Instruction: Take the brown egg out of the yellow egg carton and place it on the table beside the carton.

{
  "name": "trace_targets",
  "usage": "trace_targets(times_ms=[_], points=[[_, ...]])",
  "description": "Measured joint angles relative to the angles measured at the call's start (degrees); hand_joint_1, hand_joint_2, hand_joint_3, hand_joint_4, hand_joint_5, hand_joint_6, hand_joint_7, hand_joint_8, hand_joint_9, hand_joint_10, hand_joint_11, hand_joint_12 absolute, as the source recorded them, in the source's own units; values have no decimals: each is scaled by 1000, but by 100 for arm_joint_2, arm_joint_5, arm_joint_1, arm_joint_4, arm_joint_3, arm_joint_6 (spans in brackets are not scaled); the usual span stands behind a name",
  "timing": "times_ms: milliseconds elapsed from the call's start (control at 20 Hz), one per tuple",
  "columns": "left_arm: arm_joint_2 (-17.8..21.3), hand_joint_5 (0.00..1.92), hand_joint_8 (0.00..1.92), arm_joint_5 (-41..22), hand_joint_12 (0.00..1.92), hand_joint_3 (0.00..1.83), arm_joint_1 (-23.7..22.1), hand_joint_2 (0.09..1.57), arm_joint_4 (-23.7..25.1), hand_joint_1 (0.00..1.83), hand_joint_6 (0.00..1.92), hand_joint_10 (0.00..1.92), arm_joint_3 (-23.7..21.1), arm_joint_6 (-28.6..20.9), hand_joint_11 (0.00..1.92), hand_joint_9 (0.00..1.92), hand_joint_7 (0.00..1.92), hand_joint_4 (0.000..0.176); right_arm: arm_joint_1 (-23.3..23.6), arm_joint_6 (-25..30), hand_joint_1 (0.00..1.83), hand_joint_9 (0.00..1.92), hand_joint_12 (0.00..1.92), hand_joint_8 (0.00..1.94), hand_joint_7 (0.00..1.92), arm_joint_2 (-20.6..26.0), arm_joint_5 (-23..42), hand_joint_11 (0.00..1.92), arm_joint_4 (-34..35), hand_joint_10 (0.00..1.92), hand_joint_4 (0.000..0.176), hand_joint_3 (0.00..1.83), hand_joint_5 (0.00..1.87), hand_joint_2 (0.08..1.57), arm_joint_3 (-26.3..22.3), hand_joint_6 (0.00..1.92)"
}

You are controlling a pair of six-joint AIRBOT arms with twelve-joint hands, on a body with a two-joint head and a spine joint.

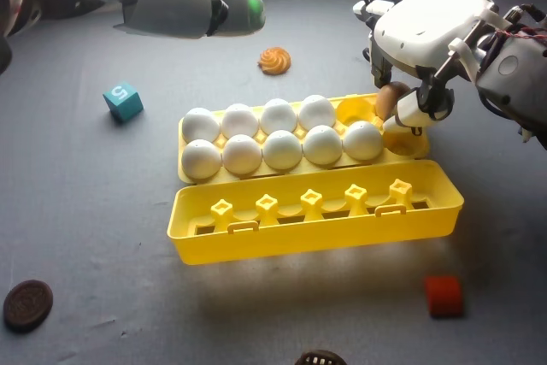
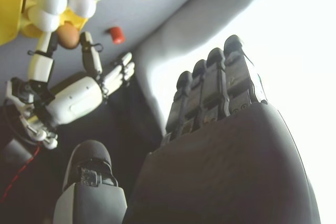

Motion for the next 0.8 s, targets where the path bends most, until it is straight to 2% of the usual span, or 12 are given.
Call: trace_targets(times_ms=[50,100,150,200,300,350,500,800], points=[[0,25,4,0,0,8,0,1066,0,0,7,0,-2,0,0,0,13,0,2,-2,1131,5,0,10,230,0,0,0,-2,1,104,0,1354,979,0,314],[0,27,3,0,0,14,0,1081,0,0,6,0,0,0,0,0,13,0,13,-2,1144,2,0,5,266,0,-7,0,-4,0,64,0,1374,976,0,275],[0,27,3,0,0,14,0,1081,0,0,6,0,0,0,0,0,13,0,26,-4,1144,2,0,5,266,0,-15,0,0,0,64,0,1374,976,0,275],[0,14,1,0,0,13,0,1081,0,0,0,0,0,0,0,0,8,0,68,-4,1131,27,0,1,255,0,-33,0,7,6,107,0,1372,977,9,276],[0,14,0,0,0,8,0,1072,0,0,1,0,0,0,0,0,7,0,188,-17,1113,0,0,0,238,2,-13,0,-11,0,169,0,1366,977,20,282],[0,15,0,-2,0,7,0,1072,0,0,2,0,0,0,0,0,2,0,238,-17,1111,0,0,0,225,4,9,0,-37,0,175,0,1364,978,22,285],[0,2,0,0,0,7,0,1074,0,0,0,0,0,0,0,0,0,0,363,-22,1111,0,0,0,209,17,20,0,-46,0,176,0,1363,976,22,288],[0,14,1,0,0,6,0,1075,0,0,4,0,0,0,0,0,5,0,275,-66,1114,0,0,14,248,291,136,0,-48,0,169,0,1364,976,24,287]])
